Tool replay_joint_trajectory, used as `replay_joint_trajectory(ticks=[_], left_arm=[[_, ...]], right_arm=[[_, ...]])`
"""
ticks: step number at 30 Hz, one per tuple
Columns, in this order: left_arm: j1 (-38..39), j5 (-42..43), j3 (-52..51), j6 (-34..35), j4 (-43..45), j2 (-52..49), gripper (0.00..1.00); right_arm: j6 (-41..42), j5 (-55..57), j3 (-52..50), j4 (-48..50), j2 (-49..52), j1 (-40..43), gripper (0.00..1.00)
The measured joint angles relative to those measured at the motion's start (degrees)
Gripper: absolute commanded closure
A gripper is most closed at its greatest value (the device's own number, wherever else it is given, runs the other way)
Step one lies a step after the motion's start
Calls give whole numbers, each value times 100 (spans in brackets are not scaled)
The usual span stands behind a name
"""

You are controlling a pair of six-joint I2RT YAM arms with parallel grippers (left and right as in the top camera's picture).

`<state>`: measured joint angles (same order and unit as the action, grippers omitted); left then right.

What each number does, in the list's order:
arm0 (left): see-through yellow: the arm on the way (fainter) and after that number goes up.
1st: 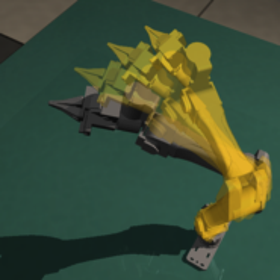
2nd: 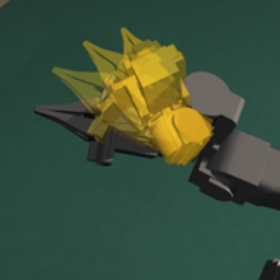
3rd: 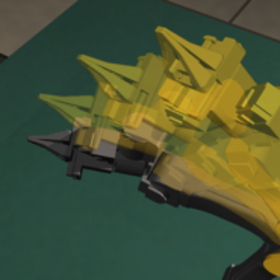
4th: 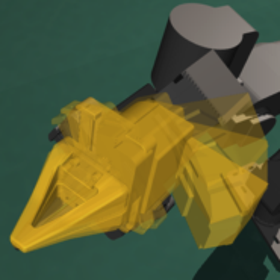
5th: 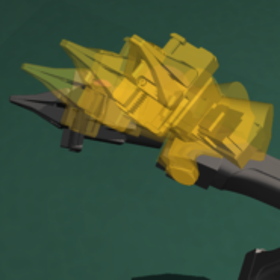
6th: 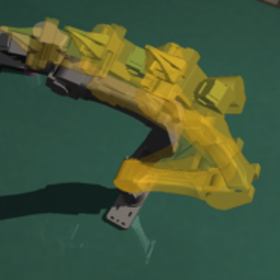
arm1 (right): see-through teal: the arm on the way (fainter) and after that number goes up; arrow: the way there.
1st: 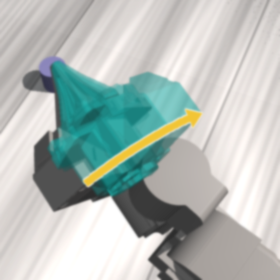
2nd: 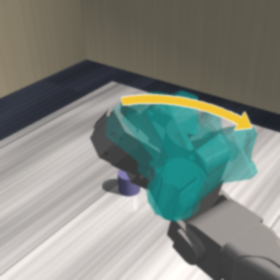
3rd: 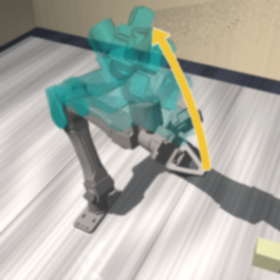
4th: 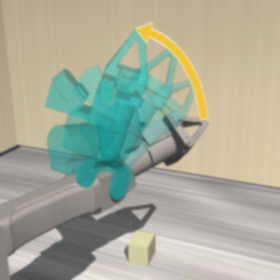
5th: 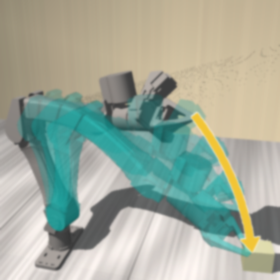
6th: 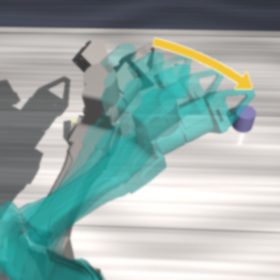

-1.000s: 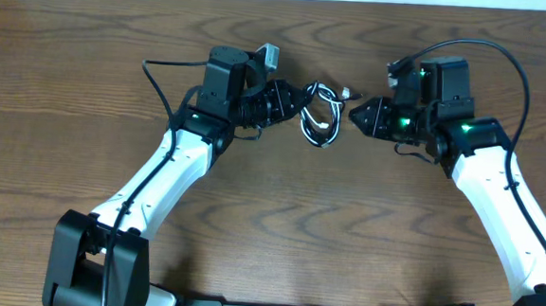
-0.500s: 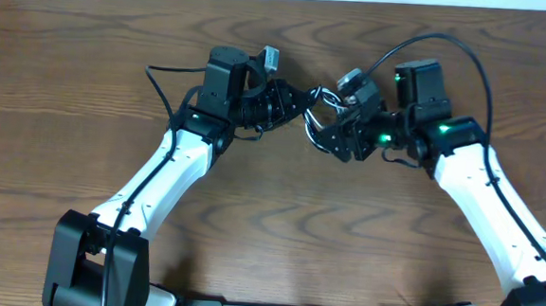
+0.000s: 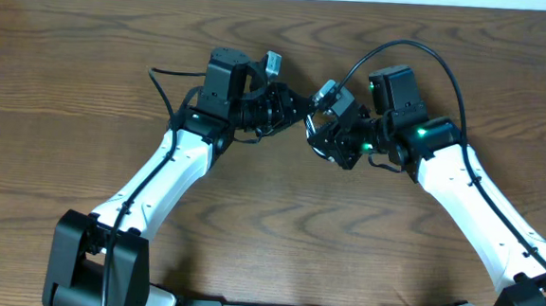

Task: Untangle cables

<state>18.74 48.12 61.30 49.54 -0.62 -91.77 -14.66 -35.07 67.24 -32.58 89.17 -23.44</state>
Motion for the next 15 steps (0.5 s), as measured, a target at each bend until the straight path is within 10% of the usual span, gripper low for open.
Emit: replay_joint_trajectory(ticks=[12,15], left_arm=[[-13,-339,0,-387,-44,0,92],[-31,-442,0,-505,-46,0,78]], right_arm=[[833,127,0,282,0,-4,99],[1340,127,0,369,0,-7,99]])
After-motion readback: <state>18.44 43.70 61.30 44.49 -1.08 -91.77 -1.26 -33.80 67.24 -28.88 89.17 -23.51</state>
